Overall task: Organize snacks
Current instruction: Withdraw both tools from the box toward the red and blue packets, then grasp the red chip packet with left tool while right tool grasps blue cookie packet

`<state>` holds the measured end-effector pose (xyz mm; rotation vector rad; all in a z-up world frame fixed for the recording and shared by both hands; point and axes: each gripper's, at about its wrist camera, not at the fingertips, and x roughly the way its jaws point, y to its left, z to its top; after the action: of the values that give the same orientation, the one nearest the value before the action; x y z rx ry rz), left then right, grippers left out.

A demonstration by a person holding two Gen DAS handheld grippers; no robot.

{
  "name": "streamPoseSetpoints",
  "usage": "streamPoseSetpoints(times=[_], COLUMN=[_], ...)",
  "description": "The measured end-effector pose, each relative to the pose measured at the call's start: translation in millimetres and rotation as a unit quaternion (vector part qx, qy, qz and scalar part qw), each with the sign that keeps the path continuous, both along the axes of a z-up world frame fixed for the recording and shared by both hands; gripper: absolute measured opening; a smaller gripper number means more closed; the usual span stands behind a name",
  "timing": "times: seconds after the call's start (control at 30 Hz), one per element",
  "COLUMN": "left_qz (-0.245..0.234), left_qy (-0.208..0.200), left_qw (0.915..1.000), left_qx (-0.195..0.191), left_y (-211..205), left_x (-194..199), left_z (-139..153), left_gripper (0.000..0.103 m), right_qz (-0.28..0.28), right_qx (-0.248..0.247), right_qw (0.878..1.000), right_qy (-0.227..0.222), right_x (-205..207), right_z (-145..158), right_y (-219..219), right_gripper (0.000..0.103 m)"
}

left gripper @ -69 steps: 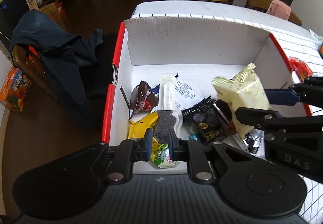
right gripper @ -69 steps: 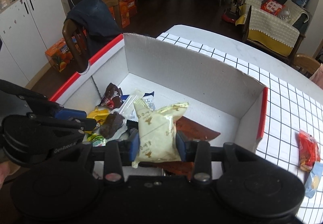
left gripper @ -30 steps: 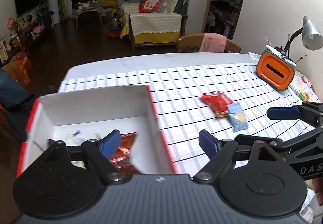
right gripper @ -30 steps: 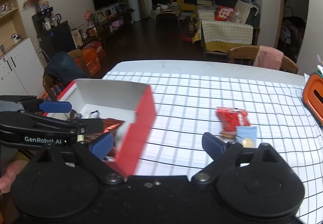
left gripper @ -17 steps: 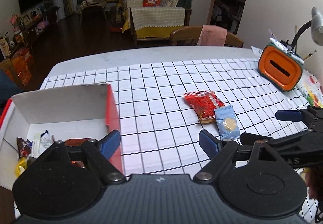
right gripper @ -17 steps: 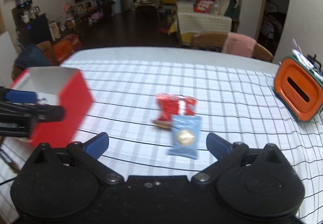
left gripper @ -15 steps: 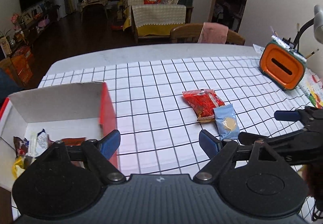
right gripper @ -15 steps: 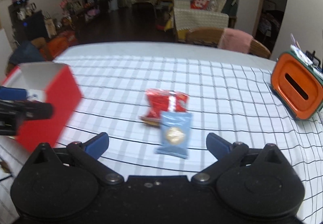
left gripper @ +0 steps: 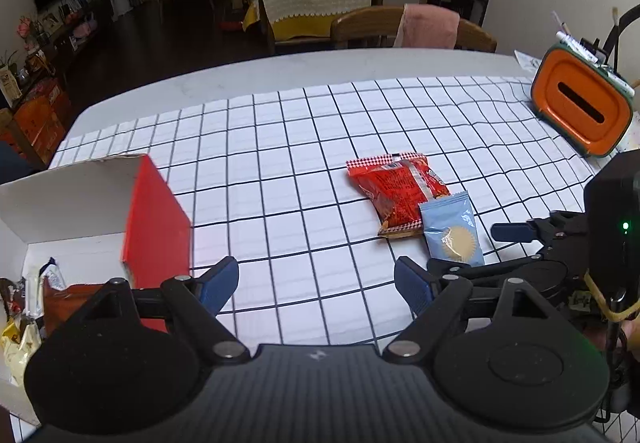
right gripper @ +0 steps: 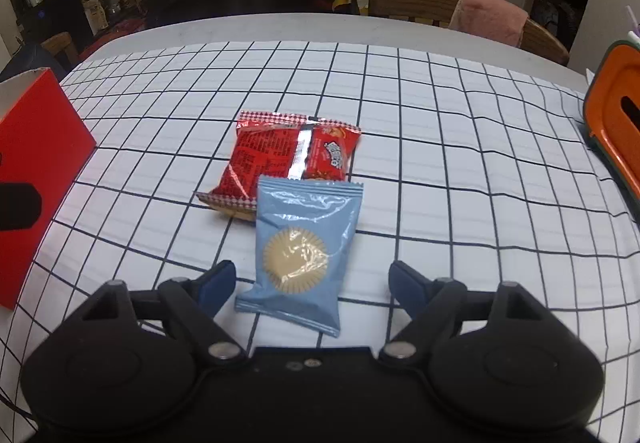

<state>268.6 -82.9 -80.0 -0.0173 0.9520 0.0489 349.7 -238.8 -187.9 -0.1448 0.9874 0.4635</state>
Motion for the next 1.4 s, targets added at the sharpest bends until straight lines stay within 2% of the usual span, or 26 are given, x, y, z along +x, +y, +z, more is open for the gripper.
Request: streamPoseSetpoints(times=[0.23, 0.4, 0.5, 0.8, 1.0, 1.13, 1.23, 1.3, 1.4], left_qz=[0.0, 0.003, -0.003, -0.003, 0.037, 0.062, 0.061, 0.061, 0.067], left_qy=[0.028, 0.05, 0.065, 0.115, 0.17, 0.183, 0.181, 0.178, 0.18], left_qw=[0.9996, 0.9988, 0.9979, 0.9933, 0.9832, 0.979, 0.9789, 0.9797, 0.9791], left_qx=[0.0, 0.001, 0.001, -0.015, -0.055, -0.067, -0.072, -0.068, -0.067], left_y=[-7, -14, -23, -61, -74, -79, -86, -92, -100], left_x=[27, 48, 62, 121, 164, 180, 187, 190, 196], left_z=[-10, -14, -17, -35, -63, -77, -81, -83, -84], left_gripper=[0.085, 0.085, 0.085, 0.085, 0.085, 0.085, 0.087, 0.091, 0.091], right_qz=[0.015, 0.022, 0.024, -0.009, -0.044, -0.061, -0.072, -0.077, -0.083], right_qx=[0.001, -0.01, 0.008, 0.048, 0.069, 0.077, 0.079, 0.081, 0.081], right_qw=[1.0, 1.0, 1.0, 0.999, 0.996, 0.995, 0.994, 0.993, 0.993], right_qy=[0.004, 0.004, 0.016, 0.021, 0.021, 0.022, 0.023, 0.024, 0.024], right_x=[5, 6, 8, 9, 6, 5, 4, 4, 2], right_z=[-4, -5, -3, 13, 20, 19, 18, 17, 17], right_y=[4, 6, -3, -54, -88, -102, -107, -110, -113], right_gripper=[0.067, 0.05, 0.044, 0.044, 0.044, 0.044, 0.044, 0.044, 0.044])
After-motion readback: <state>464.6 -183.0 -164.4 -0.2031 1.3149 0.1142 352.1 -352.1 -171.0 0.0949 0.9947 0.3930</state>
